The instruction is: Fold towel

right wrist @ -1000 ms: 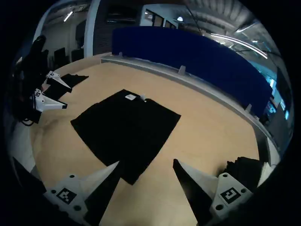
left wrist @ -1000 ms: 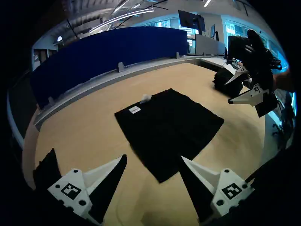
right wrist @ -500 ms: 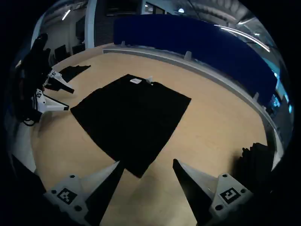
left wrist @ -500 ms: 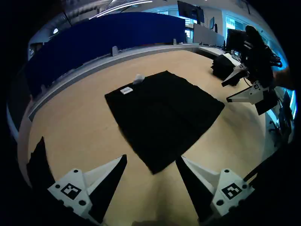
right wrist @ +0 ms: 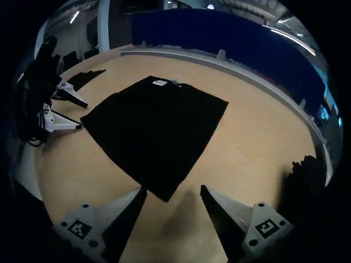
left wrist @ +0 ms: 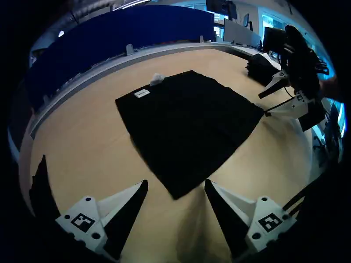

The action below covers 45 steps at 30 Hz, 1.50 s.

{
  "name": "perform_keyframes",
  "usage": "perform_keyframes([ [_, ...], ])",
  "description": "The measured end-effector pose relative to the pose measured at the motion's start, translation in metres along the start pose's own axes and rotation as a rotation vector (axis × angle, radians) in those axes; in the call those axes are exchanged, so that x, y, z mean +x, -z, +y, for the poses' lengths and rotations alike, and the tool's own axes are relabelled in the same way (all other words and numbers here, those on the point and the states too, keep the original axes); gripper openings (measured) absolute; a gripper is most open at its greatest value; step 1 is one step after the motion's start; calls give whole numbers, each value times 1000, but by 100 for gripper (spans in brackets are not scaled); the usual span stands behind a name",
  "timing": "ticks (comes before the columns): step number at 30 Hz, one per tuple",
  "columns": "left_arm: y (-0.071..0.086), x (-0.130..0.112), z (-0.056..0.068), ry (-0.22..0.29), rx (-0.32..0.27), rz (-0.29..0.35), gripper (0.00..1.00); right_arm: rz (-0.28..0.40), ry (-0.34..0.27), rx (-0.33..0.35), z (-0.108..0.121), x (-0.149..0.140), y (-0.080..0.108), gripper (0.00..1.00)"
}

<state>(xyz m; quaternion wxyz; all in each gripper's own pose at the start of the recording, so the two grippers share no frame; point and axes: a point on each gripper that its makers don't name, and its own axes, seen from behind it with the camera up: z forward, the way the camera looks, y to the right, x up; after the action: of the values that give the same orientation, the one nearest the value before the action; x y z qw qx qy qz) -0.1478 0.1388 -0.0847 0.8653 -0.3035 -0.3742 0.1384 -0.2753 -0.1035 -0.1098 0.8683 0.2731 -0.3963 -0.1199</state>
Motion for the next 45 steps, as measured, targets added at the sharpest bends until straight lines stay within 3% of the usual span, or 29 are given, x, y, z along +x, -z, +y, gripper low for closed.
perform_keyframes([
  [6,1,-5,3,12,-7,-15,93,11,-1,5,-2,0,-3,93],
  [20,1,-6,8,22,-19,-21,68,27,5,24,-7,4,-5,81],
  [24,2,-6,5,29,-11,-25,52,33,3,23,-6,5,-3,81],
  [38,2,-7,5,23,0,-34,22,34,11,24,-7,5,-2,80],
  [45,1,-7,6,13,10,-32,17,25,18,34,-9,3,-4,70],
])
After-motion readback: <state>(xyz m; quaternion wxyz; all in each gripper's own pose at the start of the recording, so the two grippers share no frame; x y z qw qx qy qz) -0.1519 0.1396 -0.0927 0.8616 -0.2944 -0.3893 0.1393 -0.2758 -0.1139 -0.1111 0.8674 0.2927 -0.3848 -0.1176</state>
